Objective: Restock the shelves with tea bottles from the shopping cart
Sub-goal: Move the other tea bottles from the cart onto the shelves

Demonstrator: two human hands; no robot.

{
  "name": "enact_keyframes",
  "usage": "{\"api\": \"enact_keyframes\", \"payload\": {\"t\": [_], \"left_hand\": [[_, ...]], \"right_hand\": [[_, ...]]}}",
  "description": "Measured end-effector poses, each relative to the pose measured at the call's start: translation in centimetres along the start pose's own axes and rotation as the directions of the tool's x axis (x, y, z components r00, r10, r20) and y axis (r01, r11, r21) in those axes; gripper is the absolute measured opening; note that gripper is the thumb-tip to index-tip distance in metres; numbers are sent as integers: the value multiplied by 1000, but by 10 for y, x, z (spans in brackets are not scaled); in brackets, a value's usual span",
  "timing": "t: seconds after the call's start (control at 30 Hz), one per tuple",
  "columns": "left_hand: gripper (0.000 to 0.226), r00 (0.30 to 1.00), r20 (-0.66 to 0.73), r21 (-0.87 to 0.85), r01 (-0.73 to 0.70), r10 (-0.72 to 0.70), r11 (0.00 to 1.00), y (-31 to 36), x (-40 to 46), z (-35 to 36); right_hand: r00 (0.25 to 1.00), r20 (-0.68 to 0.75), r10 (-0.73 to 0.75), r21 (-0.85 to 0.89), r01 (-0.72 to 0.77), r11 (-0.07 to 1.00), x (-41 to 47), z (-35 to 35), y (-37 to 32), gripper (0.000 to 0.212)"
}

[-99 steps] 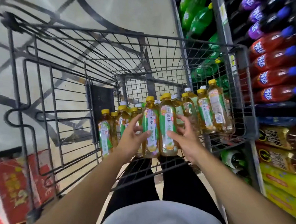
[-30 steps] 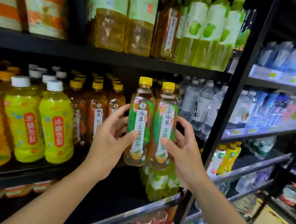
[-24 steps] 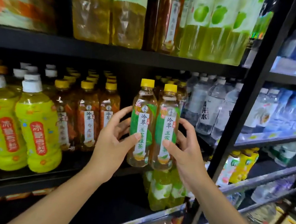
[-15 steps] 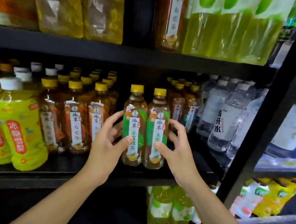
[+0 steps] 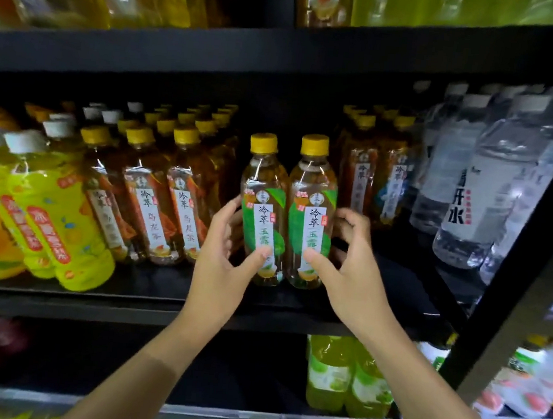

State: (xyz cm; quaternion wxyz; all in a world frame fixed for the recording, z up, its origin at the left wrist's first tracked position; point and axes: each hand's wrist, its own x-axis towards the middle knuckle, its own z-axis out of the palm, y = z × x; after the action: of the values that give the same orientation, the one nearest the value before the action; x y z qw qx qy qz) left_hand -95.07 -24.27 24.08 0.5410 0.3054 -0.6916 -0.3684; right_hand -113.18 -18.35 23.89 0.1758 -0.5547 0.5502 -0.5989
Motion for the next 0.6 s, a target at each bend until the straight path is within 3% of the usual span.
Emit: {"api": "enact_keyframes", "payload": {"t": [0.17, 0.4, 0.6], "left_hand": [[67, 996, -75, 70, -35, 40, 997, -11, -2, 2], [63, 998, -52, 85, -30, 34, 996, -2, 9, 10], [65, 996, -86, 155, -10, 23, 988, -11, 43, 24]], "right_hand": [[996, -87, -10, -100, 1, 995, 0, 0, 0, 52], [992, -118, -32, -164, 12, 986, 12, 1, 0, 49], [990, -139, 36, -229, -68, 971, 46, 6, 5, 49]]}}
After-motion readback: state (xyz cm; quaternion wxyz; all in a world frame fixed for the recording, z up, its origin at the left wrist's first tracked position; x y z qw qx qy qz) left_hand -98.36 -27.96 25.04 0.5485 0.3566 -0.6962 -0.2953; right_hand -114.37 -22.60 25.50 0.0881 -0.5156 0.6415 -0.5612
